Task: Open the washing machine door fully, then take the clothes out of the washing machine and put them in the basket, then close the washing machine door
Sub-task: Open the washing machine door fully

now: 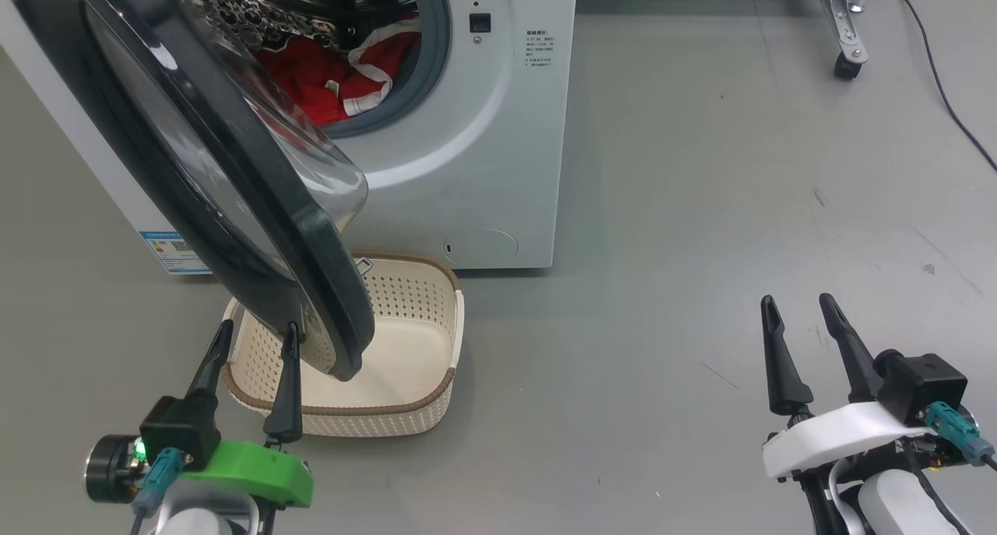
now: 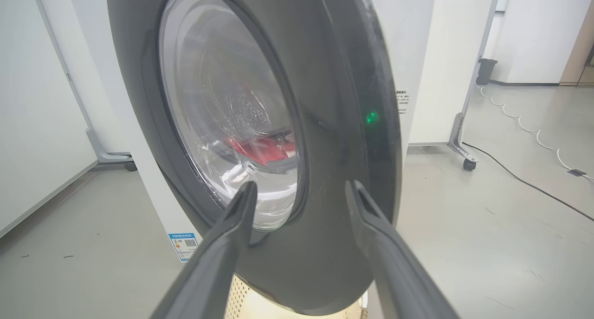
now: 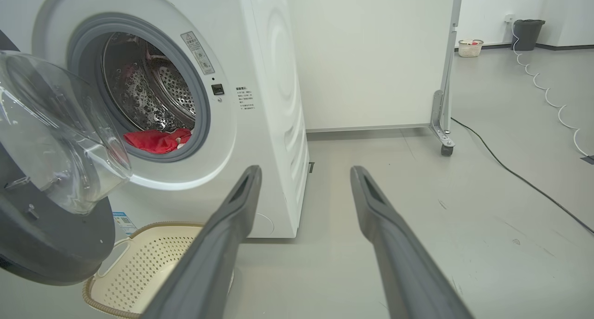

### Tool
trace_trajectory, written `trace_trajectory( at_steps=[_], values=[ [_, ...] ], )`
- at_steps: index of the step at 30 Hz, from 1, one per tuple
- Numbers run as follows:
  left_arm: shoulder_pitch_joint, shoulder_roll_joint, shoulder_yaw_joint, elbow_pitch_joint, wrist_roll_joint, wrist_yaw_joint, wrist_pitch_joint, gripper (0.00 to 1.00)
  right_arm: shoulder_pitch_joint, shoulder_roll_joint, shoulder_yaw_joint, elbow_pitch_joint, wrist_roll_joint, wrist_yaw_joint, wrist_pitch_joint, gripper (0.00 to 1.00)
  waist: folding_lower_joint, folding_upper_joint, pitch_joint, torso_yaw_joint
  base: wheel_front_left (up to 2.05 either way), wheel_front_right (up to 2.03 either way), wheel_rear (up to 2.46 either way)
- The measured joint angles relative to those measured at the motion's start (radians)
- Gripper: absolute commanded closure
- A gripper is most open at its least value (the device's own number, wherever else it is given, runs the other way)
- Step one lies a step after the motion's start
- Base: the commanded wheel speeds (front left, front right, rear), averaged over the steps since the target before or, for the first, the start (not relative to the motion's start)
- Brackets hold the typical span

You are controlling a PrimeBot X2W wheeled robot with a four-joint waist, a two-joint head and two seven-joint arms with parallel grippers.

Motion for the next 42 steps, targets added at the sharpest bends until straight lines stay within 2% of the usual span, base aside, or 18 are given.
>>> trace_trajectory(
  at_steps=[42],
  values=[
    [0.0, -0.002, 0.011, 0.022, 0.008, -0.016, 0.0, 0.0, 0.045, 0.041, -0.051, -0.003, -0.062, 0.044, 0.0, 0.0, 0.0, 0.0, -0.005, 0.003, 0.0, 0.0, 0.0]
  ],
)
